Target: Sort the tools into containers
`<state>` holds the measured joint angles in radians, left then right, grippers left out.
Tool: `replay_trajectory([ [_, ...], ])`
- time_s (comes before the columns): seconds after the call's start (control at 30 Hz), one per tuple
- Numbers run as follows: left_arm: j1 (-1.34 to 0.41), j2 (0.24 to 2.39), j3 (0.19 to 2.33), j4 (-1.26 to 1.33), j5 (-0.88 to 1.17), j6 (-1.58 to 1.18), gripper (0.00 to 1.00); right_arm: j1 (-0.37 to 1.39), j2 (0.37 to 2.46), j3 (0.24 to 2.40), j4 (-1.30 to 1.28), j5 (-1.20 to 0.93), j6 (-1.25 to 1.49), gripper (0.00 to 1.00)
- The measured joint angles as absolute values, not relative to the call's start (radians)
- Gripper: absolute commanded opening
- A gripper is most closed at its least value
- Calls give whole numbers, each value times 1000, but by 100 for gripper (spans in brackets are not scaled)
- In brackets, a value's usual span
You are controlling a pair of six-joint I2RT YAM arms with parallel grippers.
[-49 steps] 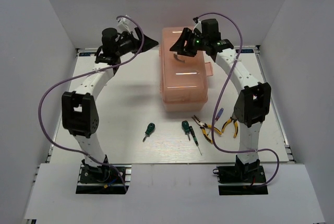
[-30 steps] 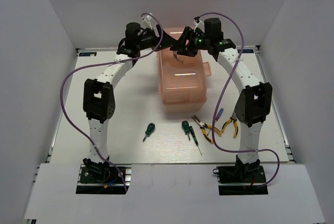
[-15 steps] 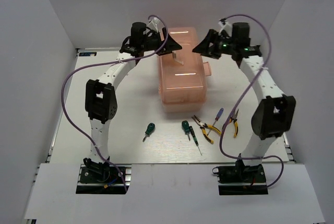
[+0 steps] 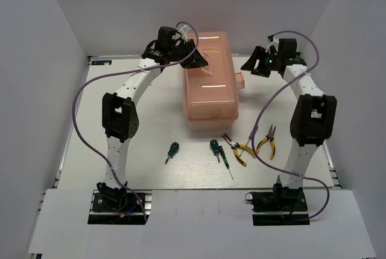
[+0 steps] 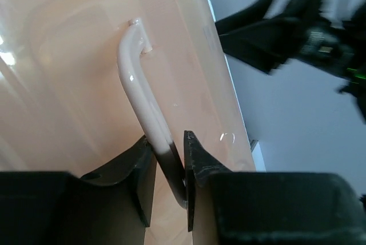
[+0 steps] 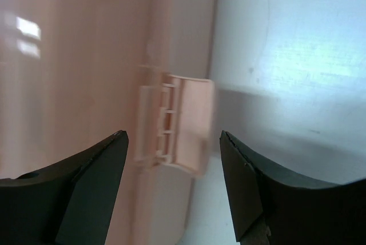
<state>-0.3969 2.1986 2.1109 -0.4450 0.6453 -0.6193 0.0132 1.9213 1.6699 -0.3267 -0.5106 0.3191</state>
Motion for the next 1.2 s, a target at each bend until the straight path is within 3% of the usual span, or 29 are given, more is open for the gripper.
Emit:
replay_trajectory([
  [0.07, -397, 2210, 2138, -479, 638, -633, 18, 13, 2006, 1674, -337, -528, 321, 72],
  [0.23, -398, 2235, 2185, -521, 633, -653, 12, 14, 2111, 1678, -366, -559, 321, 73],
  [0.3, -397, 2237, 2188, -522, 632, -662, 9, 14, 2120, 1691, -364, -574, 321, 68],
  [0.37, -397, 2237, 2188, -522, 629, -672, 4, 13, 2122, 1699, -350, -608, 325, 42],
  [0.43, -397, 2237, 2188, -522, 628, -680, 0, 13, 2122, 1697, -318, -640, 336, 0],
  [0.9, -361, 2213, 2208, -561, 577, -733, 0, -38, 2121, 1674, -287, -688, 367, 0],
  [1.17, -103, 1963, 2127, -736, 327, -610, 0, -56, 2102, 1700, -344, -593, 284, 0],
  [1.2, -65, 1948, 2125, -751, 277, -588, 4, -64, 2099, 1700, -344, -585, 278, 0],
])
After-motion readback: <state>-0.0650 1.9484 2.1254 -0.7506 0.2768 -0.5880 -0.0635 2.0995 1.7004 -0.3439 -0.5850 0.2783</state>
